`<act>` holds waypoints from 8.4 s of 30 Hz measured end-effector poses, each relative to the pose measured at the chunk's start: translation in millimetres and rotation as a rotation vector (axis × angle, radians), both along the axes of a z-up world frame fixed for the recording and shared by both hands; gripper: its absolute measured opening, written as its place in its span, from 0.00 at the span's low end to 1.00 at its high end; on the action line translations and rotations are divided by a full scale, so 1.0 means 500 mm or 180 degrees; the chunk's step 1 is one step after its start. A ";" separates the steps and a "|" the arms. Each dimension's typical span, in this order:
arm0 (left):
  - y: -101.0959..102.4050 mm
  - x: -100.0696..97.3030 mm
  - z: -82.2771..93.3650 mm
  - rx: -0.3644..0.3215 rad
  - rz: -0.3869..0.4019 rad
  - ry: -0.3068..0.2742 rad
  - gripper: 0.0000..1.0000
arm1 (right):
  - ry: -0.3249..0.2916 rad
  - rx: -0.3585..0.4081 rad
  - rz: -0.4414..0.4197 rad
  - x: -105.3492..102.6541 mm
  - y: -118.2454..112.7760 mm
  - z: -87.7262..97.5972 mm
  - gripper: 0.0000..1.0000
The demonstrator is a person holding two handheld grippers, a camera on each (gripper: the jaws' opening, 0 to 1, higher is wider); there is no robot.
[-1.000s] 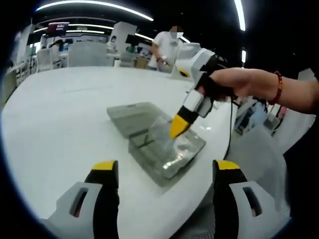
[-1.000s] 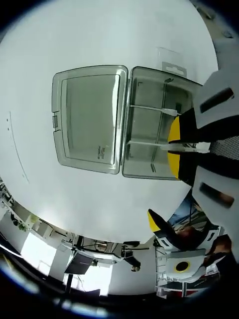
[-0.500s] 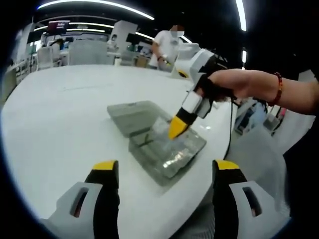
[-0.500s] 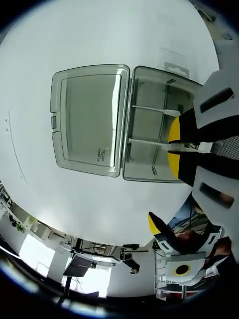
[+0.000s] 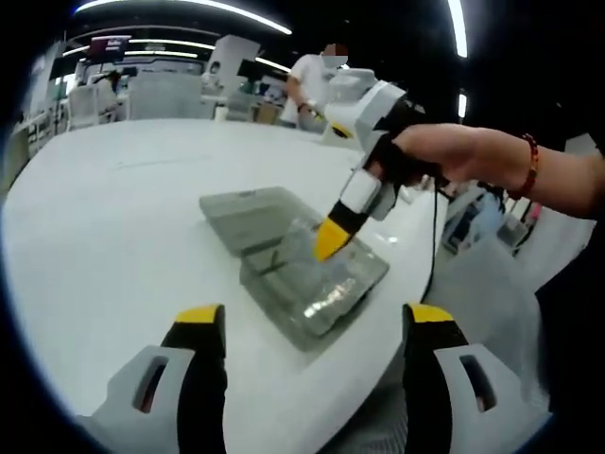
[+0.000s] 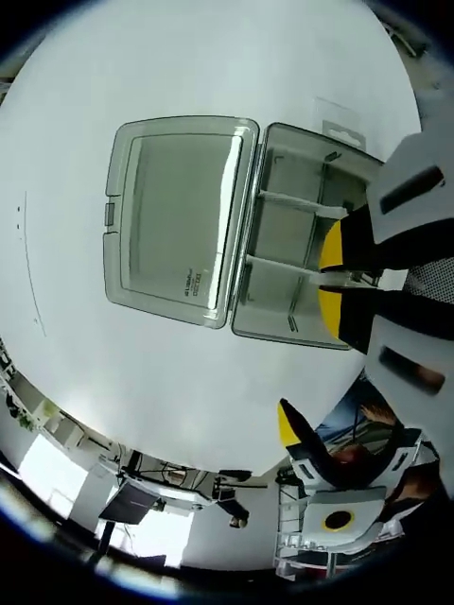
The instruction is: Insert the divider into the dual guide fixture by aligning both edges with the guide slots and pushing it downward to the bottom, including one-sided entry, uneven engagement, binding, and posture correction.
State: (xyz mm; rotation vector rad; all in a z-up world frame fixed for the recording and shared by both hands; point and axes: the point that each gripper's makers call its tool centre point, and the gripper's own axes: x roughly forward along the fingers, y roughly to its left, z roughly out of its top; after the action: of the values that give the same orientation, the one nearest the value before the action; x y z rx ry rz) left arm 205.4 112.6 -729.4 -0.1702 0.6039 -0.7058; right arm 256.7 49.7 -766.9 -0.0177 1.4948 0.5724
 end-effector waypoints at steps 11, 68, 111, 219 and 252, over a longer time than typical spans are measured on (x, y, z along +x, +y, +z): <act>0.000 0.003 -0.006 -0.0014 -0.0021 0.0051 0.75 | -0.0048 -0.0069 0.0145 0.000 0.005 0.000 0.00; -0.016 0.000 -0.019 -0.0016 -0.0053 0.0190 0.75 | -0.0865 -0.0431 0.1354 -0.006 0.027 -0.044 0.04; -0.061 -0.060 0.083 0.0215 0.0393 -0.0136 0.75 | -0.1714 0.0409 0.1699 -0.031 0.002 0.037 0.25; -0.325 -0.039 0.064 0.0169 -0.0032 0.0077 0.79 | -0.1948 -0.0285 0.0062 0.085 -0.557 -0.106 0.30; -0.338 -0.007 0.074 0.0076 -0.0074 -0.0004 0.73 | -0.2046 0.0008 0.0178 0.053 -0.495 -0.046 0.27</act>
State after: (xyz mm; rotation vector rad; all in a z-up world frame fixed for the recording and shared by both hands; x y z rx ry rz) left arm 201.7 -56.2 -692.6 -0.1409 0.6137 -0.7210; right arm 283.1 -197.7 -789.9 -0.2223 0.8695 0.5466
